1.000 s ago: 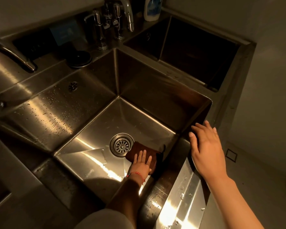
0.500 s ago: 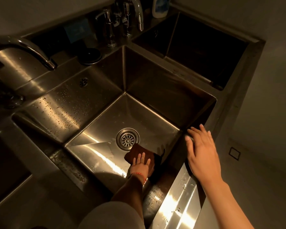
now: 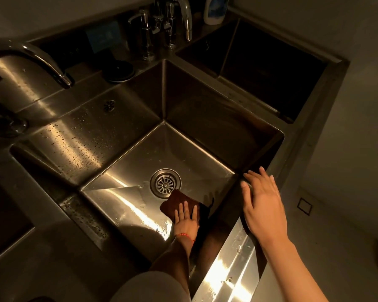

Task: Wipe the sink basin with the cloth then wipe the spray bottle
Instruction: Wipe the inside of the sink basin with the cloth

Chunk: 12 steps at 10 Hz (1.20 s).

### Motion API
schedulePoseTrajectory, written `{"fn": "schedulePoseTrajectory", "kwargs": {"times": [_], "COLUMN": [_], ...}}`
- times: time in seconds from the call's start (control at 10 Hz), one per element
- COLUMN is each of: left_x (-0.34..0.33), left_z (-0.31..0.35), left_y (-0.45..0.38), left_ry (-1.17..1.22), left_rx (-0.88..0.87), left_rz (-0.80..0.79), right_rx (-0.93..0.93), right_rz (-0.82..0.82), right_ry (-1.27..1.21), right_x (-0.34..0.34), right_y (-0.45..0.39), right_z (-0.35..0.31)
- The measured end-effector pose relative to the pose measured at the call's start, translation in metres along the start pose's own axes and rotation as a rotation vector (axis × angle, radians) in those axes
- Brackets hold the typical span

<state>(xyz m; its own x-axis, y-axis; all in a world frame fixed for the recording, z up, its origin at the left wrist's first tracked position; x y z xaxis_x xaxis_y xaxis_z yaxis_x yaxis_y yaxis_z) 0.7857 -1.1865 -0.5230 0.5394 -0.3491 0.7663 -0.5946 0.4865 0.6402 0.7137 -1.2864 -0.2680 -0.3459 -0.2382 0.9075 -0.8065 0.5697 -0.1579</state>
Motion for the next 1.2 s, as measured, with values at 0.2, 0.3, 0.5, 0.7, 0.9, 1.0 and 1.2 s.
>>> {"fn": "schedulePoseTrajectory", "kwargs": {"times": [0.2, 0.3, 0.5, 0.7, 0.9, 1.0, 1.2], "left_x": [-0.007, -0.014, -0.033, -0.035, -0.027, -0.018, -0.007], "left_z": [-0.005, -0.010, -0.018, -0.019, -0.019, -0.019, -0.009], "left_y": [-0.001, 0.000, 0.006, 0.007, 0.005, 0.004, 0.009], "left_ry": [-0.093, -0.136, -0.194, -0.182, -0.139, -0.091, 0.010], "left_rx": [-0.019, -0.011, 0.082, 0.117, 0.117, 0.111, 0.150], "left_rz": [-0.021, -0.031, -0.062, -0.070, -0.077, -0.069, -0.030], "right_rx": [0.008, 0.003, 0.002, -0.001, 0.002, -0.015, 0.002], "right_rz": [-0.012, -0.011, -0.005, 0.002, 0.002, -0.003, -0.024], "right_ry": [0.004, -0.001, -0.017, -0.023, -0.027, -0.046, -0.052], "right_x": [0.000, 0.000, 0.000, -0.001, -0.001, -0.001, 0.000], "right_y": [-0.001, 0.000, 0.001, 0.001, -0.001, -0.002, -0.002], "right_z": [0.000, 0.001, 0.001, 0.002, 0.003, 0.004, 0.008]}}
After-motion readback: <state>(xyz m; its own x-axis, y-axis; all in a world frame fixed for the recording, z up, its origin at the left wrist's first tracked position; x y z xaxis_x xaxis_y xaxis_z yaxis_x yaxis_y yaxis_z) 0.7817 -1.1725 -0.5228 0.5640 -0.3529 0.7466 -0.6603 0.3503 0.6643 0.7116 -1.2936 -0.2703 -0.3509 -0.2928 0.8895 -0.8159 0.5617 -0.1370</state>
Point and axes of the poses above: each hand's wrist, its own y-axis away from the middle knuckle, its own x-axis out of the back of the hand, z = x × y, the point moved 4 cm from there along -y, towards the middle knuckle, and after that the axes turned 10 degrees about x, right-handed, at the moved point
